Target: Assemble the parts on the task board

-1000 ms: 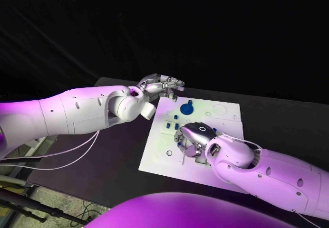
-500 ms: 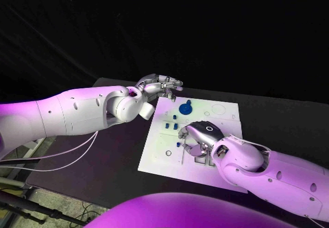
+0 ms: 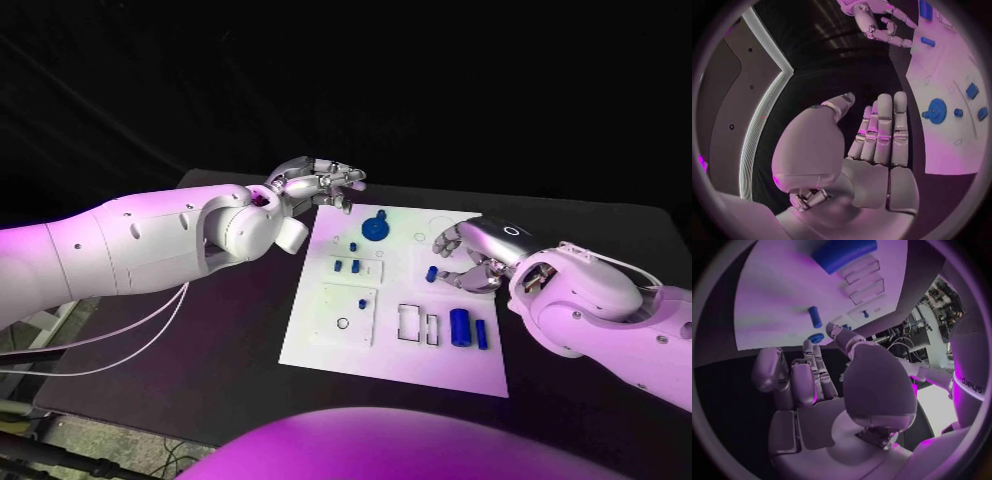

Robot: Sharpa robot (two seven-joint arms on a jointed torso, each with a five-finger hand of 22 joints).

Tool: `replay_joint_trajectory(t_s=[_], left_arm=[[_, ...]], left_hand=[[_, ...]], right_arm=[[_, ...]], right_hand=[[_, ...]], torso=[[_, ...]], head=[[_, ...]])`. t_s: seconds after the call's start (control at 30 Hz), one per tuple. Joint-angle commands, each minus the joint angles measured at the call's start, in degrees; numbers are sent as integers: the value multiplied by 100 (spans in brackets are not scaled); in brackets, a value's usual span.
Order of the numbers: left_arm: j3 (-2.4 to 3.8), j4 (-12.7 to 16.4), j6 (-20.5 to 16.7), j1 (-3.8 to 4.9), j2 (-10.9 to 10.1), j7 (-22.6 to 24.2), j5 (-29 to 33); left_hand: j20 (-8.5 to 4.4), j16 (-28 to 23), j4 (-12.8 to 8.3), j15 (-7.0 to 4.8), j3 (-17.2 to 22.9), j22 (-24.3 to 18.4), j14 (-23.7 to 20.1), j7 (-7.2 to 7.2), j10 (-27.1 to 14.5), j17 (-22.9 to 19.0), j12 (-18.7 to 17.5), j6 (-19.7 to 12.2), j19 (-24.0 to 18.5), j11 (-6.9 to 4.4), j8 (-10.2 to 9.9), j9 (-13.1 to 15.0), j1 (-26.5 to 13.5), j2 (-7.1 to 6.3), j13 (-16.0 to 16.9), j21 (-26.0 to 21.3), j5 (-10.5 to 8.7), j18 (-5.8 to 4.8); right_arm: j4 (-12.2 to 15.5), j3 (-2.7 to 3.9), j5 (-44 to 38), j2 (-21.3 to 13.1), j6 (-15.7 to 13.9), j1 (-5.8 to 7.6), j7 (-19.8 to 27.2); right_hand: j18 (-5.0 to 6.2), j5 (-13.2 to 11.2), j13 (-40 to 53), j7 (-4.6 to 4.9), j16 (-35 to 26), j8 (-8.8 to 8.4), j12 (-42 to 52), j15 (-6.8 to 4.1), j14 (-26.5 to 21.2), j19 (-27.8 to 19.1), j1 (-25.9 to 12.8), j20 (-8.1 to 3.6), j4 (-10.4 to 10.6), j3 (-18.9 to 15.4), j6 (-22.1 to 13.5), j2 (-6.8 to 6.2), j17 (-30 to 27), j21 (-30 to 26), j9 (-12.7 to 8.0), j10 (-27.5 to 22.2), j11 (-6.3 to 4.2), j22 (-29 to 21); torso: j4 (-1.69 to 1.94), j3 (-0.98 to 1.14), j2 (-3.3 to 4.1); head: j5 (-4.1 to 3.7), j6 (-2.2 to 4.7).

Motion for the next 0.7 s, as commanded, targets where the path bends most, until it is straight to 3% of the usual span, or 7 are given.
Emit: replay_joint_trajectory(t_s=[0.03,0.13,0.33,0.7], left_arm=[[6,-6,100,7,17,31,-20],[5,-16,102,6,24,28,-22],[5,-34,102,6,34,24,-25],[5,-46,108,5,30,25,-26]], left_hand=[[-7,-36,-9,-8,-35,-9,-36,-4,-28,-8,-11,-26,31,8,17,-7,42,7,5,-33,32,53],[-7,-36,-9,-8,-35,-9,-36,-4,-28,-8,-11,-26,31,8,17,-7,42,7,5,-33,32,53],[-7,-36,-8,-7,-40,-10,-37,-3,-31,-10,-11,-29,33,9,22,-7,45,11,6,-38,31,53],[-6,-36,-7,-7,-43,-11,-37,-2,-33,-10,-11,-30,34,10,23,-7,44,10,7,-40,27,53]], right_arm=[[-76,2,181,-4,370,5,-28],[-156,2,167,34,416,-4,4],[-313,-7,254,209,501,-77,57],[-460,-12,316,441,519,-165,132]], right_hand=[[48,-37,-25,29,11,-38,-30,49,88,-10,120,28,28,-172,-26,31,-41,-63,-57,-64,15,673],[55,-45,-45,27,12,-44,-40,54,82,-19,182,36,52,-286,-21,60,-62,-104,-92,-93,19,662],[36,-1,-58,-5,65,-15,-16,40,97,47,280,30,86,-287,61,158,-12,5,-128,-50,-3,698],[-17,27,-69,-79,247,8,36,-19,157,197,288,-25,179,69,191,206,178,282,-235,230,-74,801]], torso=[[-29,12,-18],[-19,17,-16],[-10,0,-2],[-14,-8,-1]], head=[[-15,0],[-34,0],[-40,0],[-34,0]])
